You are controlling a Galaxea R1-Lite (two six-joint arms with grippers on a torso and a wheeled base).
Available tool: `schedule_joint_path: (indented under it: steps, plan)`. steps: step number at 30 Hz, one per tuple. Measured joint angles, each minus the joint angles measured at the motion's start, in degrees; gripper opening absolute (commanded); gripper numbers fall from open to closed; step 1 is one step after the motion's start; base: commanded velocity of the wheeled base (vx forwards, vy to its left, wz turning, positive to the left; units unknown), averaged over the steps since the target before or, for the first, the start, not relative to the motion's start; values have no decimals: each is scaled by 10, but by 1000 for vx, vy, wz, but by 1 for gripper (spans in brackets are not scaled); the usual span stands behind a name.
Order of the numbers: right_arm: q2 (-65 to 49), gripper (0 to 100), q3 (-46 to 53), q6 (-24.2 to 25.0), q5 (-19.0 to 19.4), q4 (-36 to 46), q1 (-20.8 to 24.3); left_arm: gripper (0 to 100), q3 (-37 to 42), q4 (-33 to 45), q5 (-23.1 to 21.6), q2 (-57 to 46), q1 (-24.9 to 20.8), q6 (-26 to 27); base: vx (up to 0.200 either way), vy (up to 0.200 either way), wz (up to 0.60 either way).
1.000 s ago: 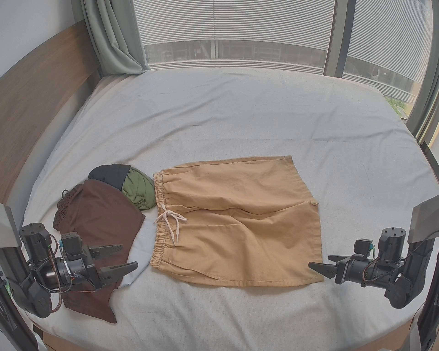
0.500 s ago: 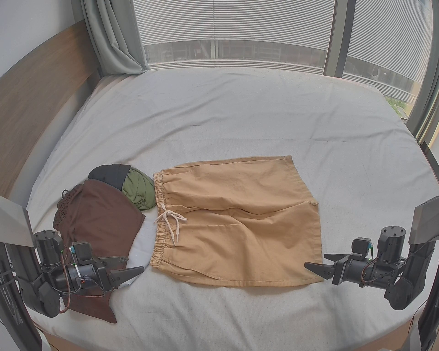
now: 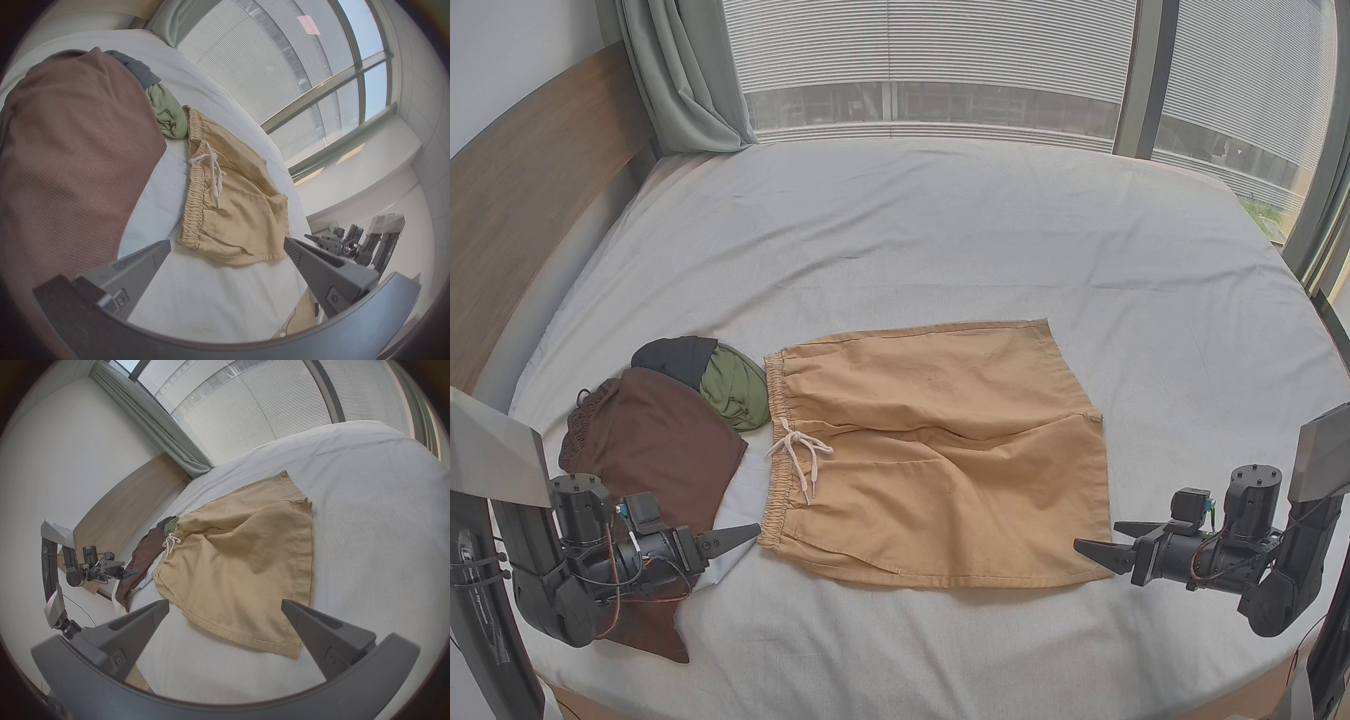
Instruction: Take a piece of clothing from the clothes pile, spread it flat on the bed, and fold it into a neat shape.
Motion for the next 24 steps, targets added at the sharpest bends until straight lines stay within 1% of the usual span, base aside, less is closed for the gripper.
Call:
schedule_joint_path:
  steps: [2,5,12,22,24]
  plan:
    - [0,100,1,0,0,0,0,100,-8,0,8,5,-9,-18,0,0,0]
    - [0,100,1,0,0,0,0,100,-20,0,13,17,-21,-29,0,0,0]
    - [1,100,2,0,0,0,-1,100,-42,0,44,49,-30,-30,0,0,0]
    - [2,100,0,0,0,0,-1,100,-63,0,47,83,-40,-33,0,0,0]
    - [2,100,0,0,0,0,0,100,-72,0,53,93,-41,-33,0,0,0]
